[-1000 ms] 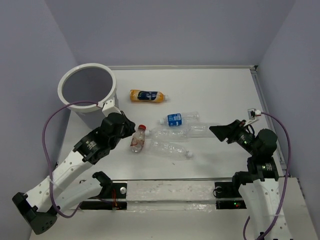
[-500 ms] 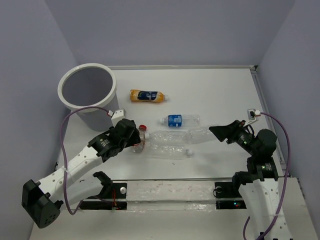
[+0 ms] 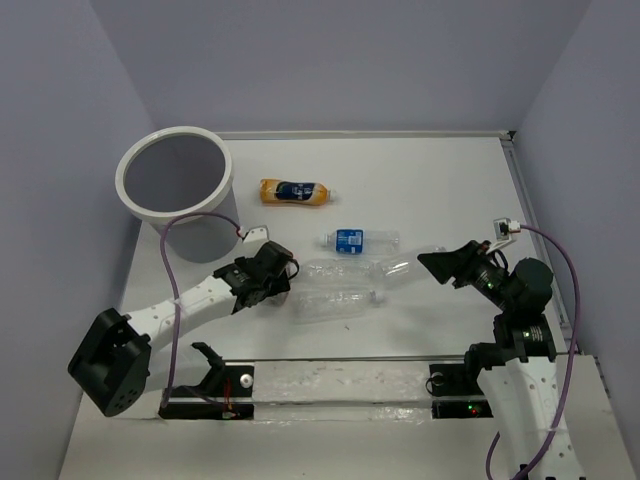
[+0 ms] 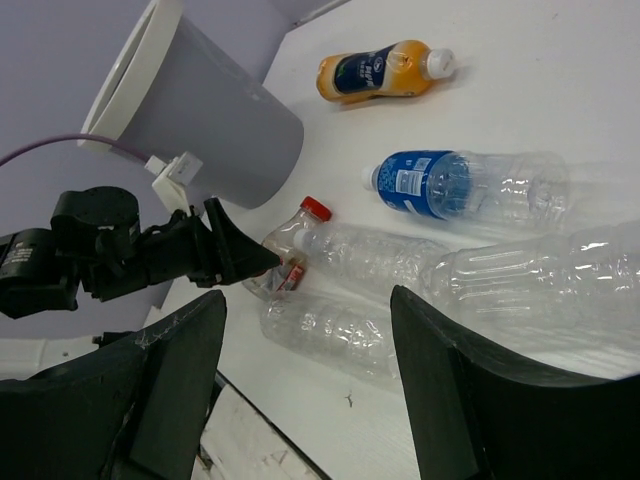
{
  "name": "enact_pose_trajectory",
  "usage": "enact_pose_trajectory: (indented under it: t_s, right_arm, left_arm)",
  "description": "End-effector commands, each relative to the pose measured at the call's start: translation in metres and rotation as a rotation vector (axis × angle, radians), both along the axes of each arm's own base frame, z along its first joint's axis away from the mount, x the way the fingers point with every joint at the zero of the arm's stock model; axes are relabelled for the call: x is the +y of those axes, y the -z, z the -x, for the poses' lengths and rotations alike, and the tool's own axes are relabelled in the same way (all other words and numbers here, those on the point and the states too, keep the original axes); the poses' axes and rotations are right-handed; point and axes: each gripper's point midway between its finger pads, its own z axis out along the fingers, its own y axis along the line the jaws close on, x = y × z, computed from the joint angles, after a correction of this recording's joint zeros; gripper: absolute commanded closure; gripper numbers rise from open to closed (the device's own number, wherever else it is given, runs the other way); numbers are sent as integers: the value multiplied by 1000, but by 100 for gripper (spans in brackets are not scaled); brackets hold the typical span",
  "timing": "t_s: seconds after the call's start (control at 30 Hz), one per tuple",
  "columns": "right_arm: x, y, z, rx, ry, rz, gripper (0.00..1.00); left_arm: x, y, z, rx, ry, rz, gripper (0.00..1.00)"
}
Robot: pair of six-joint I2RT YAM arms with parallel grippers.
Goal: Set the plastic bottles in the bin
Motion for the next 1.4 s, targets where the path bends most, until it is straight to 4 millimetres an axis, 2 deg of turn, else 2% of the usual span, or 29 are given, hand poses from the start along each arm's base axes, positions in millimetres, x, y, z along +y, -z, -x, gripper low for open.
enact_pose_trajectory:
  t_s: [0.0, 0.2, 0.27, 0.3, 0.4, 0.5, 0.6, 0.63, 0.83, 0.93, 1.03, 1.13, 1.37]
  right_arm:
    - [4, -1, 2, -33, -33, 12, 28]
    - [4, 2, 2, -31, -33, 17, 28]
    - [3, 3, 2, -29, -32, 18, 28]
    - [3, 3, 2, -30, -32, 19, 28]
    - [4, 2, 2, -30, -35, 18, 28]
    - [4, -1, 2, -36, -36, 17, 28]
    - [4, -2, 2, -36, -35, 17, 28]
    - [4, -1, 2, -33, -36, 17, 28]
    - [4, -1, 3, -31, -33, 13, 28]
    - [4, -4, 3, -34, -33, 13, 28]
    - [4, -8, 3, -45, -31, 14, 28]
    - [4, -8, 3, -42, -31, 9, 28]
    - [4, -12, 5, -47, -32, 2, 28]
  left_arm:
    - [2, -1, -19, -76, -42, -39, 32]
    - [-3, 16, -18, -43, -30, -33, 32]
    - [-2, 21, -17, -34, -36, -37, 35]
    - [0, 24, -15, -28, -42, -42, 42]
    - [9, 27, -14, -29, -71, -75, 47]
    - [14, 30, -10, -22, -92, -77, 62]
    - [15, 31, -7, -17, -106, -66, 88]
    - [16, 30, -5, -17, -106, -62, 100]
    - [16, 14, 0, -43, -116, -7, 100]
    - [14, -6, -2, -88, -109, 31, 100]
    - [21, -37, -3, -139, -122, 34, 100]
    - [17, -60, -3, -184, -105, 80, 100]
    - [5, -79, 0, -224, -46, 149, 100]
